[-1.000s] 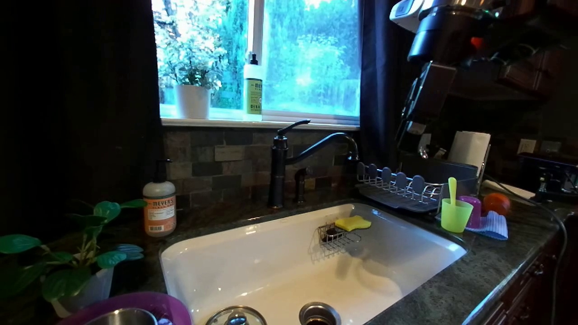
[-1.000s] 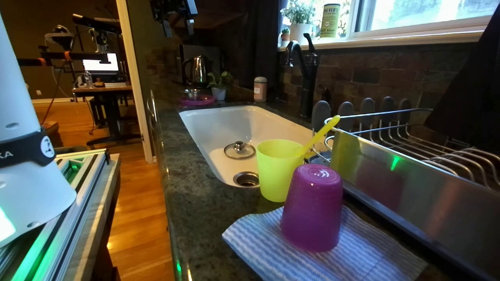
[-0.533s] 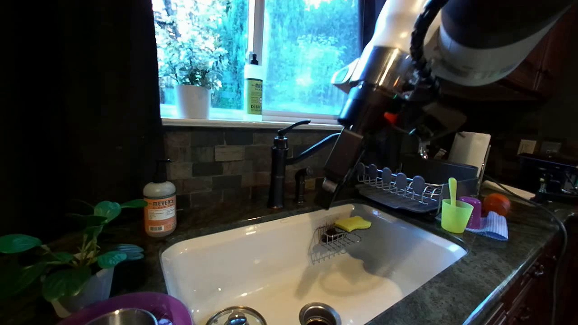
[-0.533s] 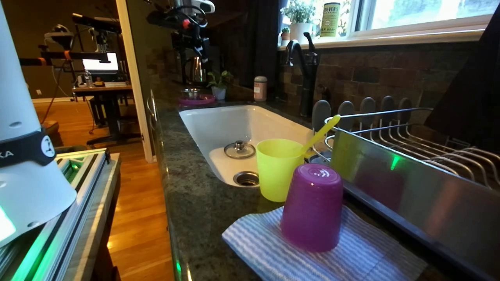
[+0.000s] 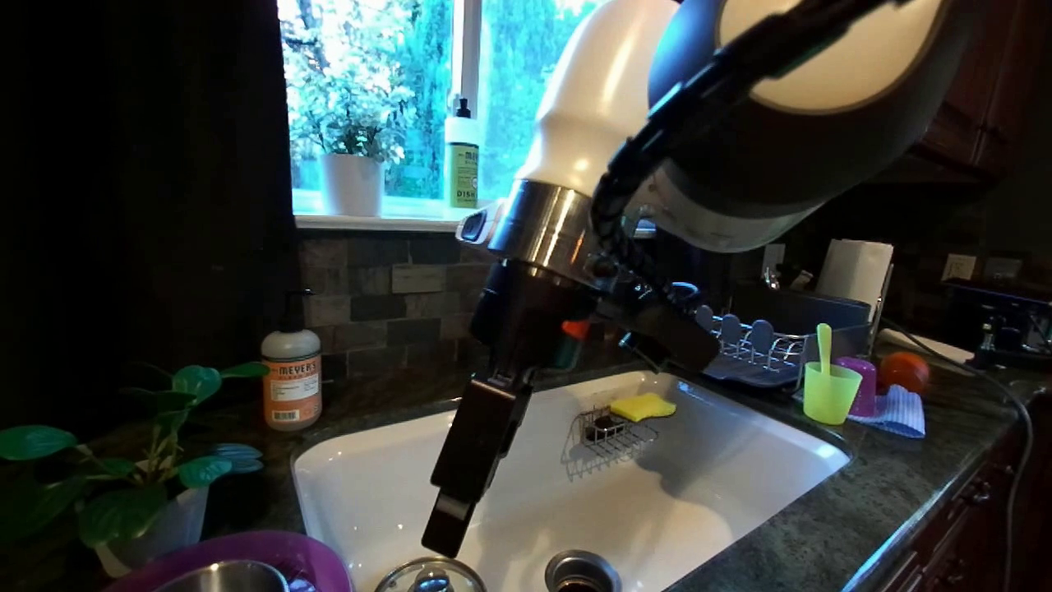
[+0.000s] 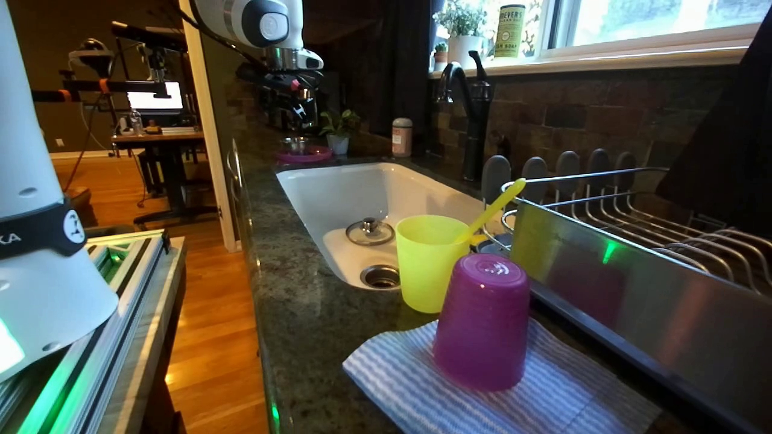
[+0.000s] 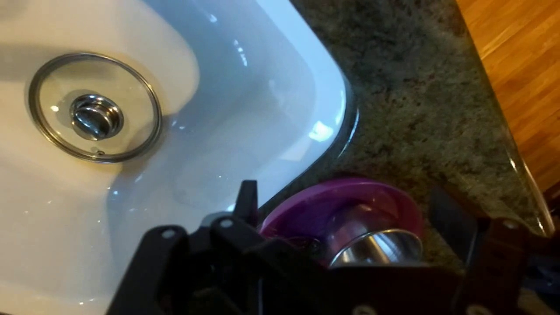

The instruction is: Put the silver bowl on the windowsill

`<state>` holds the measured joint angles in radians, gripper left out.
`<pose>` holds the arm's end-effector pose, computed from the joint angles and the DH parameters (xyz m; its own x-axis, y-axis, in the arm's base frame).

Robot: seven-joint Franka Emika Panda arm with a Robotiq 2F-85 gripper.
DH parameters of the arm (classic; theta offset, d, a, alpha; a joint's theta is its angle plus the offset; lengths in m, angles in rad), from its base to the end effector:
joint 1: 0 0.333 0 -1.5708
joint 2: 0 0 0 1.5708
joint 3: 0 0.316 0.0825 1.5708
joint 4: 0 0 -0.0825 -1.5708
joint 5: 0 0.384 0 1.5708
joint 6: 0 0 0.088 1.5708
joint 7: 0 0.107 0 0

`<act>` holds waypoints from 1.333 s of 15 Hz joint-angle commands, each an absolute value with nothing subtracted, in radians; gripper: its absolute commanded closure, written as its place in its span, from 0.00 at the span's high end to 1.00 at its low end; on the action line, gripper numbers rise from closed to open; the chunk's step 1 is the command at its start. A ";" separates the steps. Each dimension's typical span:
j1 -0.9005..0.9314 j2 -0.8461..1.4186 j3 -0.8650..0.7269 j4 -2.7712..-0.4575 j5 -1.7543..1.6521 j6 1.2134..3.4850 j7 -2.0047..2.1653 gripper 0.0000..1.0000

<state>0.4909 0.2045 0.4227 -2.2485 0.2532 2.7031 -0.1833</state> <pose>0.3532 0.4398 0.3083 0.6475 0.7139 0.2664 0.7617 -0.6172 -0.1974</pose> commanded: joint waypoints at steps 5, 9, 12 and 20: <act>0.468 0.329 0.457 -2.163 0.212 2.810 -0.163 1.00; 0.500 0.457 0.419 -2.043 0.076 2.806 -0.124 1.00; 0.556 0.536 0.375 -1.934 -0.020 2.796 -0.070 1.00; 0.792 0.618 0.188 -1.768 -0.143 2.734 0.180 1.00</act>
<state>0.7011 0.5913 0.2699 -1.8219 -0.0955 2.7898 0.0676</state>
